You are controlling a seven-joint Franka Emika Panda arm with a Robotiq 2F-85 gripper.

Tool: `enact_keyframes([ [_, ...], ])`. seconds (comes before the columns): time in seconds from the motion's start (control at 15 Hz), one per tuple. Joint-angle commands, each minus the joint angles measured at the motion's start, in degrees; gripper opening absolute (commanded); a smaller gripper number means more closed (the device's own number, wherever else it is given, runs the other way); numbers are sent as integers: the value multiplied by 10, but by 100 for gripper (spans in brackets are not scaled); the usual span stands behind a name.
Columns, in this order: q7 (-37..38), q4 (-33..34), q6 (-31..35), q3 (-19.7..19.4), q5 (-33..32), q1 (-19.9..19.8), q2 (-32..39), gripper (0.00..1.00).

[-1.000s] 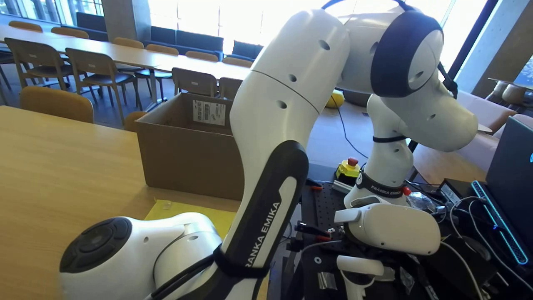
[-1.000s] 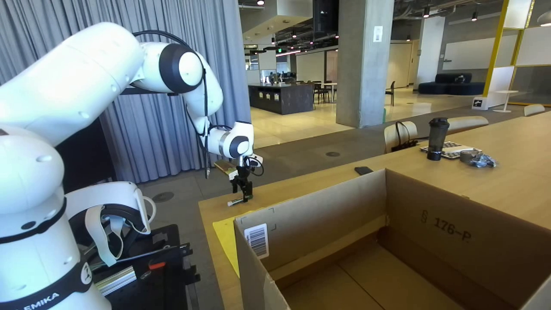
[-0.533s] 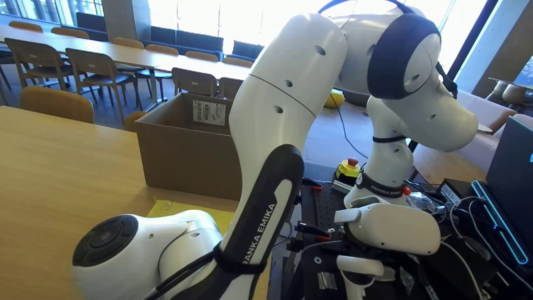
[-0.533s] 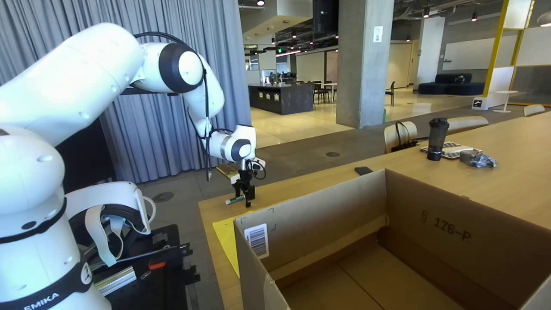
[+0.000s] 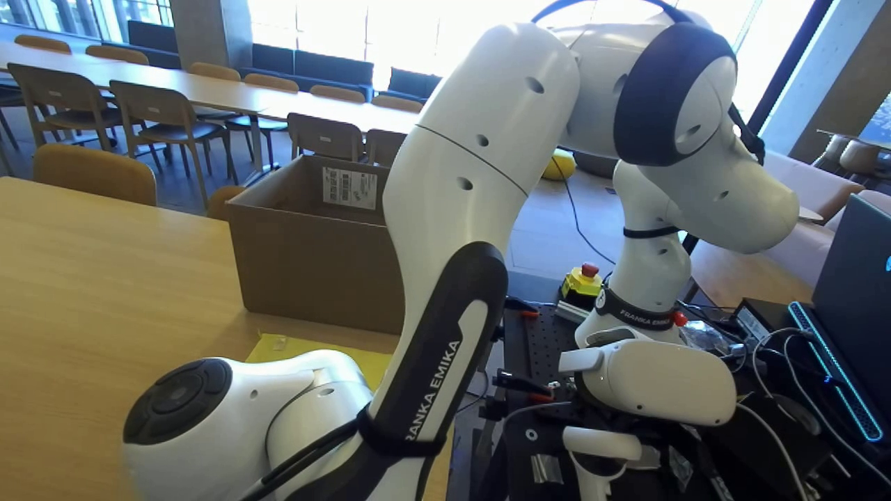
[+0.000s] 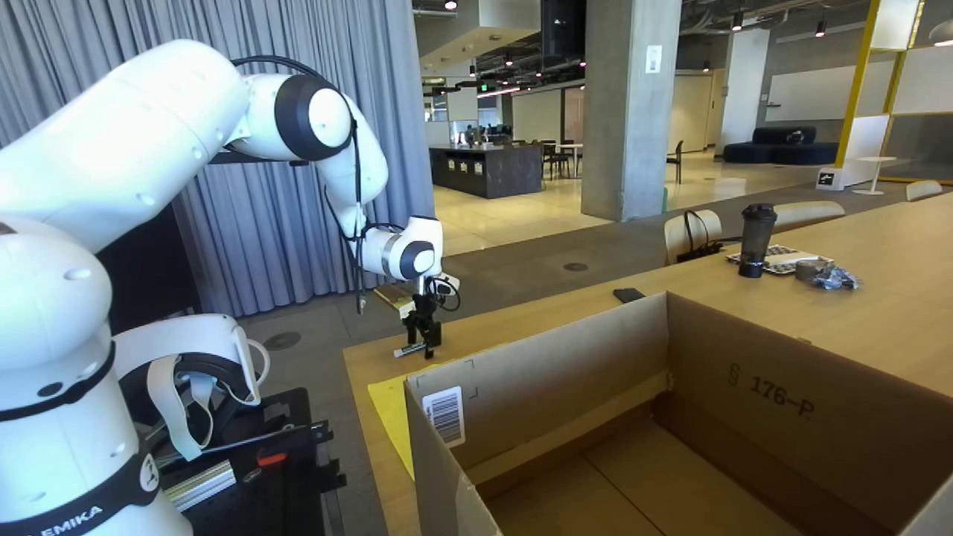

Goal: Put the marker on the towel then put it inside the box

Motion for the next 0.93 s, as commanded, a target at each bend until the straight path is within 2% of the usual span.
enact_keyframes([
  [0.0,4,-9,2,-8,-5,1,-5,62],
  [0.47,-7,-23,4,-3,-3,-10,-21,9],
  [0.6,-11,-36,5,1,0,-18,-32,5],
  [0.67,-18,-42,7,5,2,-24,-36,10],
  [0.87,-29,-76,13,15,6,-40,-63,10],
])
